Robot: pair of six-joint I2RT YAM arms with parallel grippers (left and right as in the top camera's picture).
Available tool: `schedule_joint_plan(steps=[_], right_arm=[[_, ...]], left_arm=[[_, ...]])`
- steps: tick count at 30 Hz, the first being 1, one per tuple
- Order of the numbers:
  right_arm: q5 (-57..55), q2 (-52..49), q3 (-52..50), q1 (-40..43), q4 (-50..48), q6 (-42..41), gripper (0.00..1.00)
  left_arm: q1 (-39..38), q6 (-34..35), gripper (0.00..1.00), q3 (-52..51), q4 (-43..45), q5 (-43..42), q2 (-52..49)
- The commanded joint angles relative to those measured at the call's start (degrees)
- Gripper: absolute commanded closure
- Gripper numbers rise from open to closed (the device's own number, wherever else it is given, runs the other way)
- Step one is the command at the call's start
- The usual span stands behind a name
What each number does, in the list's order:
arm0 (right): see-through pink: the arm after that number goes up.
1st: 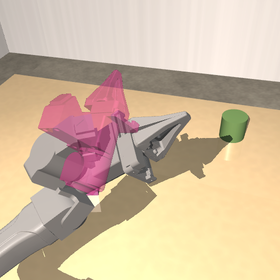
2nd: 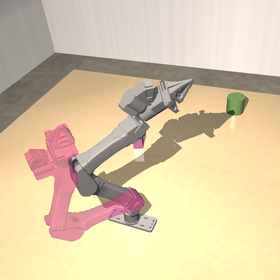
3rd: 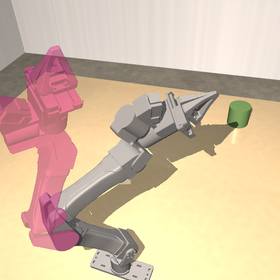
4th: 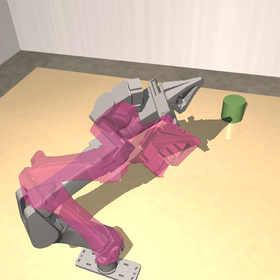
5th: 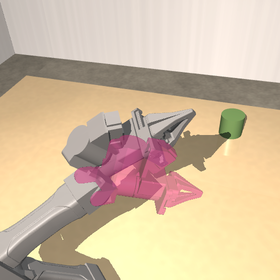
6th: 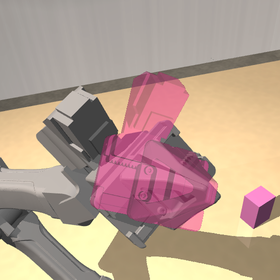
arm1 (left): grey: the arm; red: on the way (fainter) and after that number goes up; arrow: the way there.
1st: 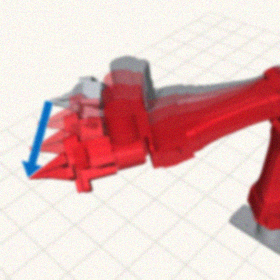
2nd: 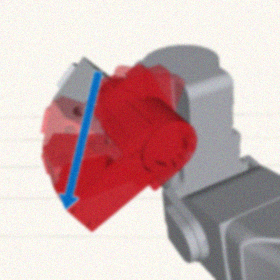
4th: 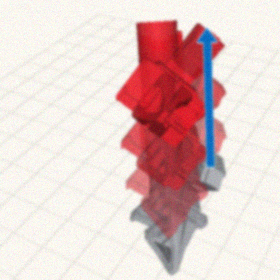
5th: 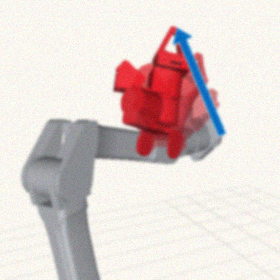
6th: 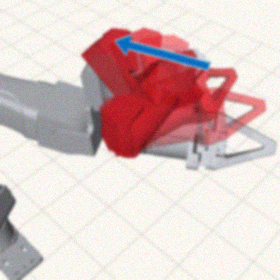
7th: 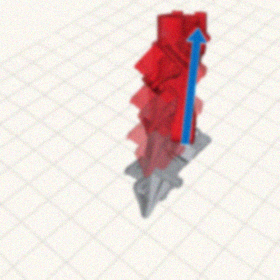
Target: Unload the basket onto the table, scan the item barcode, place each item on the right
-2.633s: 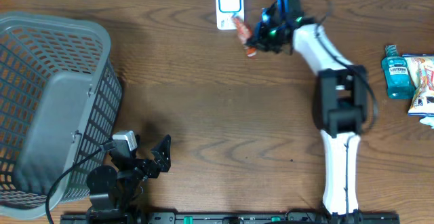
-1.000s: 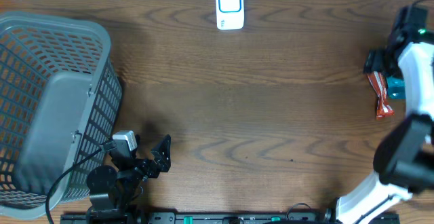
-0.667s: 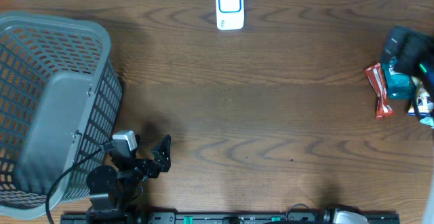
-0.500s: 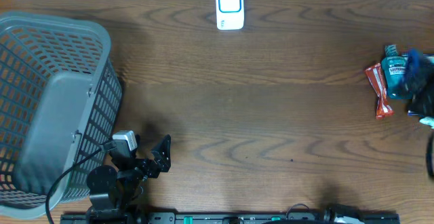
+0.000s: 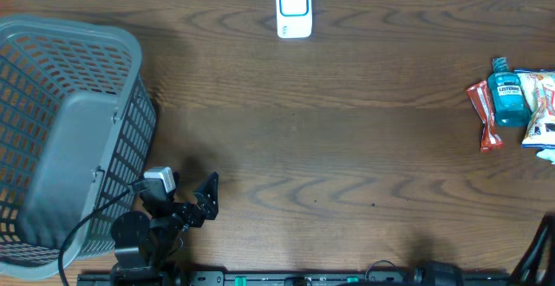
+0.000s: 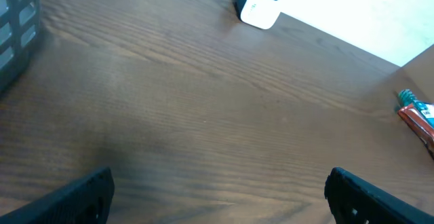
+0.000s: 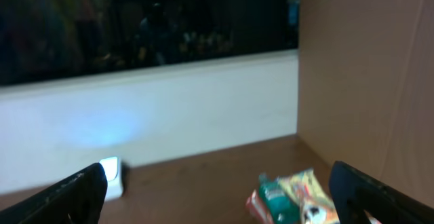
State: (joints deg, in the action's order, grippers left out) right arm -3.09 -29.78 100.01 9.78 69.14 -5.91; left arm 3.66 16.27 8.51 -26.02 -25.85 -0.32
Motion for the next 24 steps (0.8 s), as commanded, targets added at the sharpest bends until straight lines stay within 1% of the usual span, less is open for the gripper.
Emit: schedule_joint_plan(steps=[1, 6, 9, 12, 15, 18, 20, 21, 24], right_arm=[[0.4, 4.2, -1.0, -2.4, 4.2, -0.9, 0.01], [0.0, 11.4, -6.1, -3.9, 5.1, -0.7, 0.01], [0.0, 16.0, -11.7, -4.2, 4.0, -0.7, 0.01], [0.0, 20.9, -19.5, -5.3, 0.3, -0.7, 0.01], [0.0, 25.3, -28.3, -6.8, -5.9, -0.7, 0.01], [0.1, 29.6, -39.5, -7.6, -15.9, -0.8, 0.01], [0.1, 29.1, -43.9, -7.6, -20.1, -1.3, 0.01], [0.5, 29.0, -48.3, -7.6, -24.9, -2.1, 0.01], [1.5, 29.2, -56.6, -7.6, -33.8, -2.7, 0.01]], left_arm=[[0.3, -0.5, 0.01, -0.8, -1.2, -0.7, 0.1], [0.3, -0.5, 0.01, -0.8, -1.2, -0.7, 0.1], [0.3, -0.5, 0.01, -0.8, -1.2, -0.7, 0.1], [0.3, -0.5, 0.01, -0.8, -1.2, -0.7, 0.1], [0.3, -0.5, 0.01, -0.8, -1.2, -0.7, 0.1], [0.3, -0.5, 0.01, -0.8, -1.2, -0.7, 0.1], [0.3, -0.5, 0.01, -0.8, -1.2, -0.7, 0.1], [0.3, -0.5, 0.01, -0.8, -1.2, -0.7, 0.1], [0.3, -0.5, 0.01, -0.8, -1.2, -0.7, 0.1]])
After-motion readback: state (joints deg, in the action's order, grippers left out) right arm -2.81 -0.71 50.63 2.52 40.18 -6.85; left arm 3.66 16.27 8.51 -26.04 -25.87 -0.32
